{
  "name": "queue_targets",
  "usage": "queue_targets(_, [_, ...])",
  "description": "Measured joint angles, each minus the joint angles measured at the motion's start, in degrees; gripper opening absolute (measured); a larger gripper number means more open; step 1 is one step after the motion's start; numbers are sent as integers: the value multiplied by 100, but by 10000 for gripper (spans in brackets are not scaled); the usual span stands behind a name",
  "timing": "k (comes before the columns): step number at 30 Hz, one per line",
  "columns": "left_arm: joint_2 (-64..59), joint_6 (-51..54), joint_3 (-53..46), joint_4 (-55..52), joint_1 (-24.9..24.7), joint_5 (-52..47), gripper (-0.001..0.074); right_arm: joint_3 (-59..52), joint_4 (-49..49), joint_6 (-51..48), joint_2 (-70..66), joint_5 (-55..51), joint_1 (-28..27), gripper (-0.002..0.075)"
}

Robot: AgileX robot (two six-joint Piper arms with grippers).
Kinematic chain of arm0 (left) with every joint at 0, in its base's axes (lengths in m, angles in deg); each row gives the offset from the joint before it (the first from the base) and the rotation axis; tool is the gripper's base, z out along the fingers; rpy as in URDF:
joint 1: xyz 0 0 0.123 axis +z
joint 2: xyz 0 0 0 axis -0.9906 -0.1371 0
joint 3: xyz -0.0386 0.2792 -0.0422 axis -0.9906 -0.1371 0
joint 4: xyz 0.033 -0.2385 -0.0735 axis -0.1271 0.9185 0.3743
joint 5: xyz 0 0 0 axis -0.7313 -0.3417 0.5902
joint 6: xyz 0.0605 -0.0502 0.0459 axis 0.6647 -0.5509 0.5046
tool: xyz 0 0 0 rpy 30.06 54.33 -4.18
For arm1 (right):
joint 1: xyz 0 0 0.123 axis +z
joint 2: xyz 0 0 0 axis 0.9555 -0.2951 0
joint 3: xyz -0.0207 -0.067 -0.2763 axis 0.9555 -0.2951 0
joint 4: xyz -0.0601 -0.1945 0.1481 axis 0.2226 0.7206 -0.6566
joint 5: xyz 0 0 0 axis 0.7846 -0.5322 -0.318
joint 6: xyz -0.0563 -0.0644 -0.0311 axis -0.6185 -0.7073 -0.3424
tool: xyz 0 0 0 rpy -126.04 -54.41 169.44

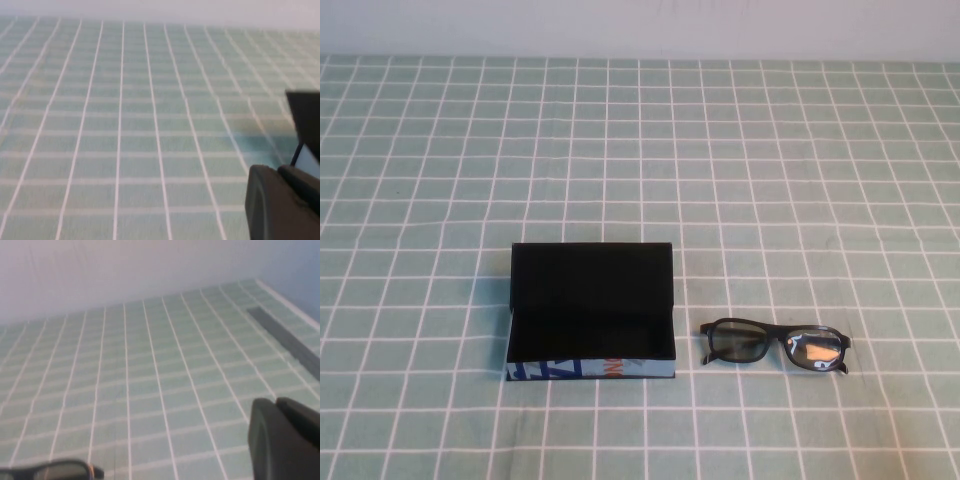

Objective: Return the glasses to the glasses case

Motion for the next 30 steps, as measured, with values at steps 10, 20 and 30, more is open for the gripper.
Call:
queue_targets(10, [0, 8, 0, -22, 0, 2003, -1, 0, -11, 0, 0, 2773, 0, -11])
queue_targets(20, [0, 140, 0, -45, 0, 2612, -1, 0, -22, 11, 0, 3544, 0, -11])
queue_targets(30, [13, -74, 427, 184, 0, 5559, -1, 665, -142, 586, 0, 5359, 0, -11])
